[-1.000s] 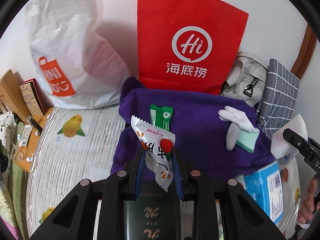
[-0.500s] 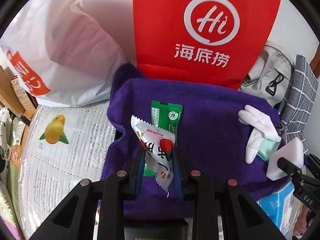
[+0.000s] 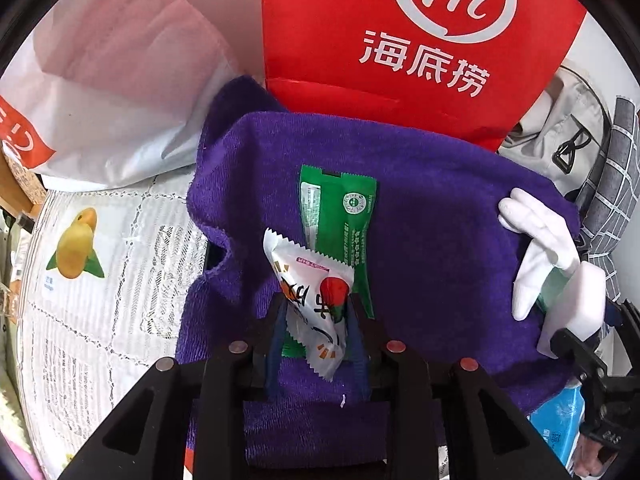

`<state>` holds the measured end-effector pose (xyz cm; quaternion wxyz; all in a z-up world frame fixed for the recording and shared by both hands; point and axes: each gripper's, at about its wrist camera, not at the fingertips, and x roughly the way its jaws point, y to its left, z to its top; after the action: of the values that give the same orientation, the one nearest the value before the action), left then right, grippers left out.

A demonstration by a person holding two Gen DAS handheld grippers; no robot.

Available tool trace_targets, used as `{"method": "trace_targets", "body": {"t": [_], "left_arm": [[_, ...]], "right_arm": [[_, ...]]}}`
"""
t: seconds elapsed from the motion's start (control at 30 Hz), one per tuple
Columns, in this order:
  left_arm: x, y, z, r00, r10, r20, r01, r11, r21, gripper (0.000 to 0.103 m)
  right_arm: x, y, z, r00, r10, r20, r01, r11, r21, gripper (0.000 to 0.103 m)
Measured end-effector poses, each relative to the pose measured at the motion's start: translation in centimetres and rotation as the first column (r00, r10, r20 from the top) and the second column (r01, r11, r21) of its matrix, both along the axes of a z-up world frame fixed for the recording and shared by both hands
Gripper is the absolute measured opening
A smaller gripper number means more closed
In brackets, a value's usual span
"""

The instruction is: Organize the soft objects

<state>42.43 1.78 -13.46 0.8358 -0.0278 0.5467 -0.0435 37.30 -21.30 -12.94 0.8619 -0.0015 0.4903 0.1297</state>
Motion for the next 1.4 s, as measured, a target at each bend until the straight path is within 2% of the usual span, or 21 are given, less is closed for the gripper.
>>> {"method": "trace_targets", "body": {"t": [0.07,0.23,0.43,0.63,0.73,0.87,1.03,1.2,1.4], "left_arm": [[0.0,0.0,0.0,1.0,0.0,0.0,0.0,1.0,-0.01,0.039],[0.0,-0.4,0.8,0.999,-0.003,0.032,0.003,1.0,-0.015,0.055],[-0.2,-0.2,1.5,0.999,0.004,0.046,-0.004,1.0,-0.008,0.06],[-1.6,0.0,2.7,0.998,0.023,0.067,-0.024,1.0,0.008,0.06],[-2.9,0.1,3.9,0.997,0.016,0.077,-0.017,1.0,0.01,0.06],[-5.9,0.6,5.6,0.994,0.01,0.111,-0.011,1.0,0.007,0.06],[-9.5,1.5,7.0,0.992,0.012,0.126,-0.011,1.0,-0.004,0.06],[-13.7,2.5,8.1,0.988,0.014,0.151,-0.011,1.0,-0.021,0.06],[-17.9,2.9,7.8,0.987,-0.002,0.162,0.009,0.999,-0.041,0.06]], "right_arm": [[0.0,0.2,0.3,1.0,0.013,0.014,-0.013,1.0,0.022,0.081],[-0.3,-0.3,0.9,1.0,-0.001,0.024,-0.001,0.998,0.068,0.082],[-0.7,-1.2,2.0,0.998,-0.033,0.052,0.028,0.994,0.104,0.082],[-2.1,-1.8,4.7,0.989,-0.072,0.126,0.061,0.994,0.091,0.082],[-3.1,-2.1,5.9,0.983,-0.097,0.156,0.079,0.99,0.119,0.082],[-5.0,-1.9,6.9,0.98,-0.127,0.155,0.104,0.984,0.147,0.082],[-8.3,-1.2,7.7,0.974,-0.156,0.162,0.142,0.985,0.099,0.082],[-12.3,0.1,7.5,0.983,-0.144,0.11,0.135,0.988,0.08,0.08],[-16.2,1.9,5.8,0.991,-0.117,0.059,0.11,0.989,0.1,0.077]]}}
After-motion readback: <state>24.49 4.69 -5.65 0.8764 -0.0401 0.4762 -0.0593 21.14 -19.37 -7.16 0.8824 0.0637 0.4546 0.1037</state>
